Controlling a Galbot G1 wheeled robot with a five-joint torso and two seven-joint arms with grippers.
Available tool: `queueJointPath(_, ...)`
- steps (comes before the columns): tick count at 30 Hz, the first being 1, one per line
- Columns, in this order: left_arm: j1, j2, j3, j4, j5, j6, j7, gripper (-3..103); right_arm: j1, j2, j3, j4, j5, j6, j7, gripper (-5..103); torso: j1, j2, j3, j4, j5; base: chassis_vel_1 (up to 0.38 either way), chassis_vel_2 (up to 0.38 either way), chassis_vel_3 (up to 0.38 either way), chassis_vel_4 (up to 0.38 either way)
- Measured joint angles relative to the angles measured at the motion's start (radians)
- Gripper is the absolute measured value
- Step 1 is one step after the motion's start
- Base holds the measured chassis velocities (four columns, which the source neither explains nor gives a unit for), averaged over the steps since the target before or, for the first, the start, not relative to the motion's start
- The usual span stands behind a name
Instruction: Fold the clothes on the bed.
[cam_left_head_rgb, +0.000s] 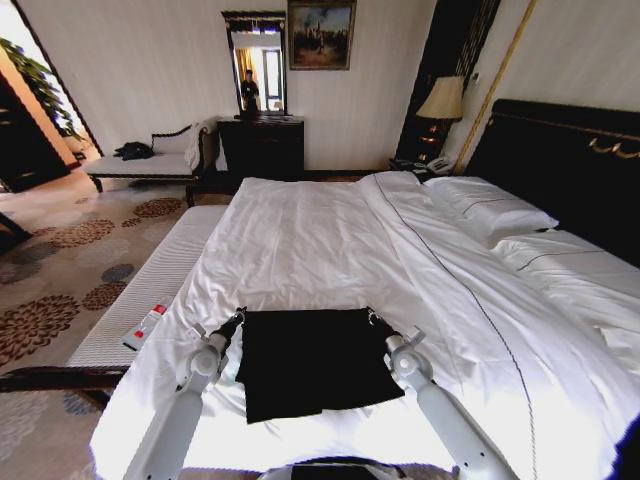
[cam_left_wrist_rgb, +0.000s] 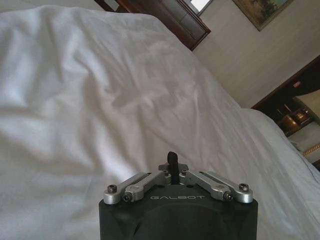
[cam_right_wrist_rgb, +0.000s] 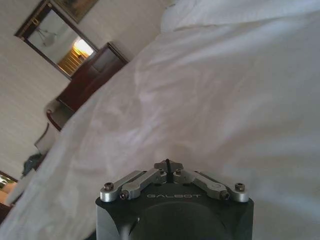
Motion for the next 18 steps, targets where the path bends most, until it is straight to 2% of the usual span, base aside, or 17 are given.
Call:
queueJointPath(8,0.02,0.016,-0.017,-0.093,-0.034,-0.007,0.033,2,-0.053,-0.03,0.053,0.152,0.036,0.043,-0.03,0,0.0,0.0,0.0,0.0,0.0001,0.0,0.0,0.0,0.0)
queueJointPath(12,0.047,0.05,-0.038,-0.199,-0.052,-0.029,0.073,2,-0.097,-0.051,0.107,0.281,0.028,0.121,-0.133,0,0.0,0.0,0.0,0.0001,0.0,0.0,0.0,0.0,0.0)
queueJointPath(18,0.055,0.089,-0.071,-0.277,-0.098,-0.045,0.108,2,-0.145,-0.058,0.188,0.387,0.048,0.161,-0.203,0,0.0,0.0,0.0,-0.0004,-0.0001,0.0,0.0,0.0,0.0)
